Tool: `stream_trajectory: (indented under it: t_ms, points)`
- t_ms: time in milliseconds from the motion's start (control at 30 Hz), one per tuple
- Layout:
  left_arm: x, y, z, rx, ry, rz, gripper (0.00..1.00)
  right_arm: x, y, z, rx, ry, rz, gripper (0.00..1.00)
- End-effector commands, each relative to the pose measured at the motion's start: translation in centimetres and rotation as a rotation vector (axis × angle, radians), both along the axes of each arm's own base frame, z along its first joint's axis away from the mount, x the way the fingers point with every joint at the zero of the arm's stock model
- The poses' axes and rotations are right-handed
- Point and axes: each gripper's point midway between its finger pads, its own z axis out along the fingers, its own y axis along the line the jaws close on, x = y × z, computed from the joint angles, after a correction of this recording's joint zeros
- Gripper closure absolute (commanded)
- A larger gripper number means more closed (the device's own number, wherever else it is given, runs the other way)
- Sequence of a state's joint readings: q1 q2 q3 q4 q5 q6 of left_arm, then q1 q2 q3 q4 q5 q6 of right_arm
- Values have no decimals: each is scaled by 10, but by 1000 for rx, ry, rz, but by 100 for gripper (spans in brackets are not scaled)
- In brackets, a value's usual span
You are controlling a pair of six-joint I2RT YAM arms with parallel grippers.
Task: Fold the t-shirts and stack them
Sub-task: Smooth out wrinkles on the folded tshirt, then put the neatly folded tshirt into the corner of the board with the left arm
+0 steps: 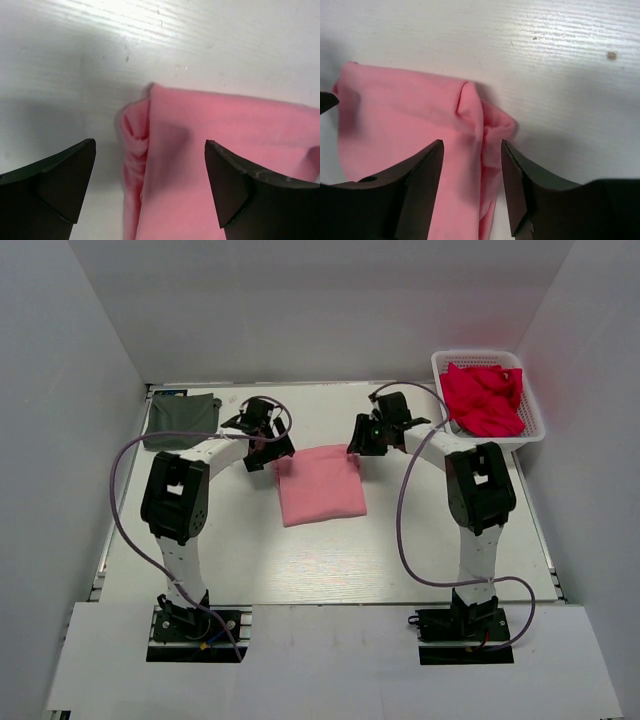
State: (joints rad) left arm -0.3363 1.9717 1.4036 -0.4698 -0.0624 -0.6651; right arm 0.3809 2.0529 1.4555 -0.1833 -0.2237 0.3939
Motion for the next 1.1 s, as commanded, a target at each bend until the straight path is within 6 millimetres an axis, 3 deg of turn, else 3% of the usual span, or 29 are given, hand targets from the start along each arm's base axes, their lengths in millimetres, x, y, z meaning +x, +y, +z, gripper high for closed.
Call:
stream_trajectory:
  t_ms: [0,33,67,100,233,333,400,433,533,567,667,700,733,767,833,867,1033,1067]
  points:
    - [-17,5,35,-10,-50,7,0,-3,-4,50,36,-110,-3,43]
    - [-31,7,31,-18,-28,-3,0,-5,-7,50,35,-107,-12,39]
    - [-36,6,29,-31,-25,-1,0,-9,-9,53,39,-106,-14,15]
    - [-46,8,17,-40,-6,2,0,-12,-8,52,46,-95,-18,10]
    - [-69,-17,-5,-107,37,-83,0,-24,-11,56,61,-82,-26,10]
    - [-78,-29,-26,-97,93,-117,2,-30,-15,70,75,-111,-44,10]
    - [-76,-34,-31,-89,101,-135,9,-31,-20,88,79,-156,-63,10]
    - [-80,-30,-44,-67,134,-127,12,-34,-23,87,75,-153,-70,10]
    - [-77,-32,-52,-41,146,-125,38,-41,-29,93,73,-167,-88,10]
    - [-77,-29,-58,-16,157,-124,55,-41,-31,98,70,-182,-98,10]
    - [-77,-24,-61,35,156,-133,76,-41,-41,101,57,-196,-134,10]
    - [-70,-20,-58,63,133,-129,91,-40,-45,104,57,-206,-148,10]
    - [-65,-17,-57,94,123,-126,100,-40,-46,105,55,-210,-153,10]
    - [-49,-16,-40,127,85,-130,100,-41,-47,104,54,-209,-153,10]
    - [-27,-3,-29,211,55,-123,100,-40,-50,105,56,-218,-163,10]
    - [-11,-2,-4,245,11,-124,100,-42,-53,102,55,-212,-169,10]
    - [32,20,54,442,-139,-192,100,-46,-68,95,30,-220,-208,10]
    - [38,32,61,502,-153,-195,100,-46,-69,93,23,-217,-212,10]
